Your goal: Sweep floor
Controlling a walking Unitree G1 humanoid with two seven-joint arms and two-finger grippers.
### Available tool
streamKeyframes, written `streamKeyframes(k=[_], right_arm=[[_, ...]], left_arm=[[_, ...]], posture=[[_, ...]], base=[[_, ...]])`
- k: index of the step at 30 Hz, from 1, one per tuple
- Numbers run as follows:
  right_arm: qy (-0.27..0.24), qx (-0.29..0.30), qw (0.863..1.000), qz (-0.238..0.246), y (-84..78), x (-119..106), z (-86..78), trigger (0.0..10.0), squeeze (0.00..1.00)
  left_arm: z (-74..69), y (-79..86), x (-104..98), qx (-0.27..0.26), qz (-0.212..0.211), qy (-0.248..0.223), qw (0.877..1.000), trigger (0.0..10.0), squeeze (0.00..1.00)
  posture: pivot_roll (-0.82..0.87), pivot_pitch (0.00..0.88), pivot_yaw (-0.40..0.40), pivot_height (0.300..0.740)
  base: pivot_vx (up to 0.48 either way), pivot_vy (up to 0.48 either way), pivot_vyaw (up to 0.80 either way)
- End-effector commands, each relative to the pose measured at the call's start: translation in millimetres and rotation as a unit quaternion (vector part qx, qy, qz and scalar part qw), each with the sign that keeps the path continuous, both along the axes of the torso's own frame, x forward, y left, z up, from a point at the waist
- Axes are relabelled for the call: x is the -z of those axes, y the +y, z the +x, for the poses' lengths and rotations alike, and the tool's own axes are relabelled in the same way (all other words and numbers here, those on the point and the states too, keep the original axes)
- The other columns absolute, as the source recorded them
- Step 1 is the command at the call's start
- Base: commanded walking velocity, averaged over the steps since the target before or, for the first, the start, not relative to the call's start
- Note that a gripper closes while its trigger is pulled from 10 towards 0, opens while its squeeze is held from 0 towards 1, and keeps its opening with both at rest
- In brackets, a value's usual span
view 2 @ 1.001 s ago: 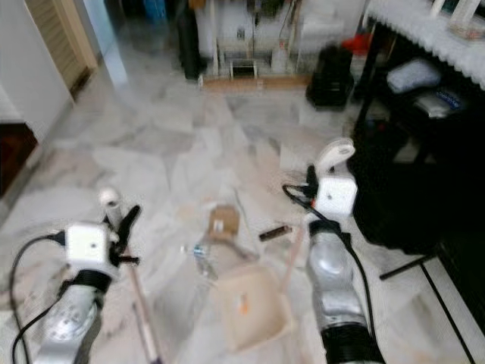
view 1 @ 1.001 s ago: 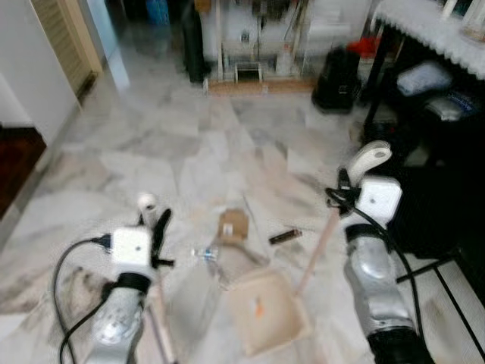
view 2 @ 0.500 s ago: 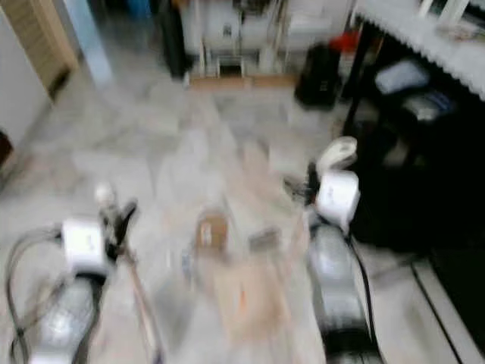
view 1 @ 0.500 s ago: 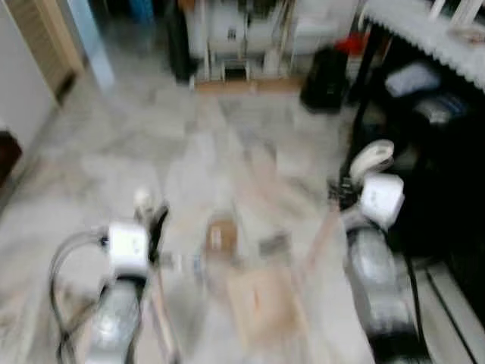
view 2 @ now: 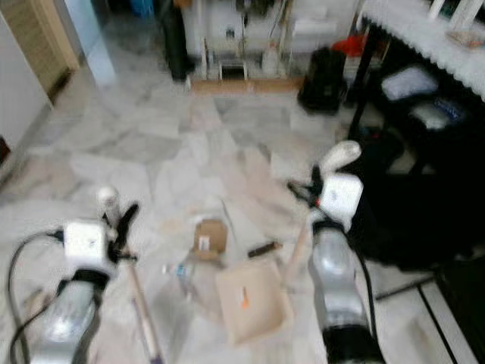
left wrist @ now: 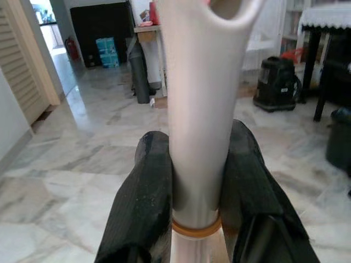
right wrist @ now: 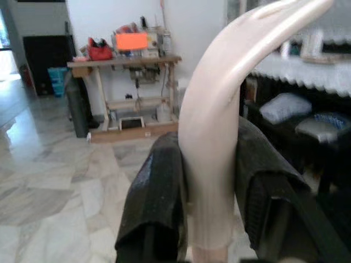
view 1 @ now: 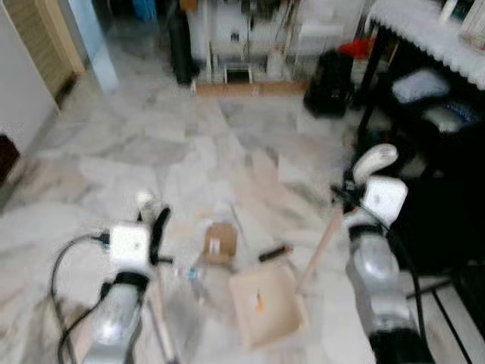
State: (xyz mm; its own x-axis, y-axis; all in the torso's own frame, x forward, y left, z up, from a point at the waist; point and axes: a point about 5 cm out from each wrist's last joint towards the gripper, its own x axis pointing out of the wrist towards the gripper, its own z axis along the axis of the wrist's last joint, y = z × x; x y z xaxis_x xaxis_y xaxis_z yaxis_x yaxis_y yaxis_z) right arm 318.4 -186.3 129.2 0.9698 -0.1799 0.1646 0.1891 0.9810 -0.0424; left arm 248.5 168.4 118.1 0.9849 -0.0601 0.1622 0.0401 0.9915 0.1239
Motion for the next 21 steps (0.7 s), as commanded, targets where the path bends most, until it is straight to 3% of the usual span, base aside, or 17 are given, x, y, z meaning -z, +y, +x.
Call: streamKeyframes(k=[1, 21], right_arm=[[-0.030, -0.009, 0.999, -0.004, 5.6, -14.4, 3.1, 10.0, 0.00], [-0.021, -0.010, 1.000, -0.005, 5.4, -10.7, 2.1, 10.0, 0.00]], left_arm=[[0.2, 4.1, -7.6, -0.002, 0.007, -0.017, 1.000, 10.0, 0.00], [-1.2, 1.7, -6.0, 0.006, 0.008, -0.012, 1.000, 10.0, 0.00]], posture=[[-0.01, 0.053, -0.032, 0.740], [-0.02, 0.086, -0.036, 0.740]], base=[[0.322, 0.000, 0.00], [0.313, 0.000, 0.00]])
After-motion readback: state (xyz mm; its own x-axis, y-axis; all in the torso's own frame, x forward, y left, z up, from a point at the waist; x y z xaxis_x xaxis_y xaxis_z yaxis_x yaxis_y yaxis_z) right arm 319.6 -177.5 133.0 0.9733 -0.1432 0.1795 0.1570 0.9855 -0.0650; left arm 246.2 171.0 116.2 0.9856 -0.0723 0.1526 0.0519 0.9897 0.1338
